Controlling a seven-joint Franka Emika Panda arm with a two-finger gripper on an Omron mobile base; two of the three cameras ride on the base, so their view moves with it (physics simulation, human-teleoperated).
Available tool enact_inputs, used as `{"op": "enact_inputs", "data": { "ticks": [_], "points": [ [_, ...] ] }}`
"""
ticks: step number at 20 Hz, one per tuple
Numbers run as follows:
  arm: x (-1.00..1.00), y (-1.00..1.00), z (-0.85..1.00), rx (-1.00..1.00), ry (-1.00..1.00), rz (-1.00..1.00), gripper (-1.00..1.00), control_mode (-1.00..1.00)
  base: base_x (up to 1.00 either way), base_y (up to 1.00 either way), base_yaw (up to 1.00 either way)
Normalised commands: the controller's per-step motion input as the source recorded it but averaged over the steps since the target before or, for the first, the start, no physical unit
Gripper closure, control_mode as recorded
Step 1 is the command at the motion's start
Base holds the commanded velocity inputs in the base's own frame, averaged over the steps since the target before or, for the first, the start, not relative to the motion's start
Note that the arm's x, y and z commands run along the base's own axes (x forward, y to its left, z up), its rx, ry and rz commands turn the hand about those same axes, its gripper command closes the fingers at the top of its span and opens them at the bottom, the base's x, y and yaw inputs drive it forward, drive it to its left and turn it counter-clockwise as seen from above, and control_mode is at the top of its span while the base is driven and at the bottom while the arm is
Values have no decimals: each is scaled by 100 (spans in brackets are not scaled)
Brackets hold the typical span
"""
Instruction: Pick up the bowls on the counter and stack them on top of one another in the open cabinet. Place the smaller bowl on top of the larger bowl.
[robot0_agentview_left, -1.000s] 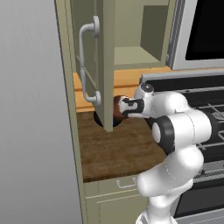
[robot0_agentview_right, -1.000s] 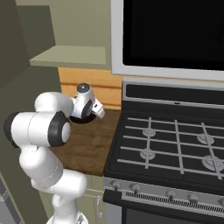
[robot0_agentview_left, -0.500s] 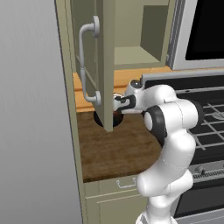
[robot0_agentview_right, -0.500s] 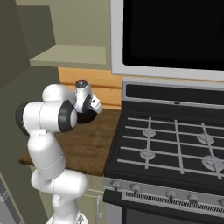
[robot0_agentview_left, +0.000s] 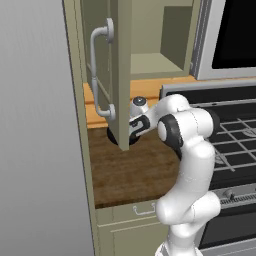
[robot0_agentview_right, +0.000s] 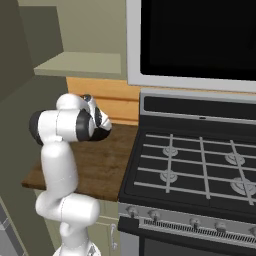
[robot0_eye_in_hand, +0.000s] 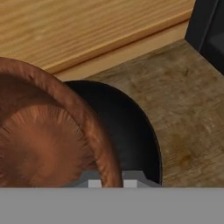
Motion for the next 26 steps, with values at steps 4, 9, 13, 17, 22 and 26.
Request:
{"op": "enact_inputs", "data": {
  "ticks": [4,9,13,17,22,26],
  "points": [
    [41,3,-4,0,0,0,-100,-100,0,0,0],
    [14,-7,0,0,0,0,-100,-100,0,0,0],
    [-58,-24,3,4,0,0,-100,-100,0,0,0],
    [-99,-35,6,10,0,-1,-100,-100,0,0,0],
    [-41,-13,-5,6,1,0,-100,-100,0,0,0],
    [31,0,-10,0,0,0,-100,-100,0,0,0]
  ]
}}
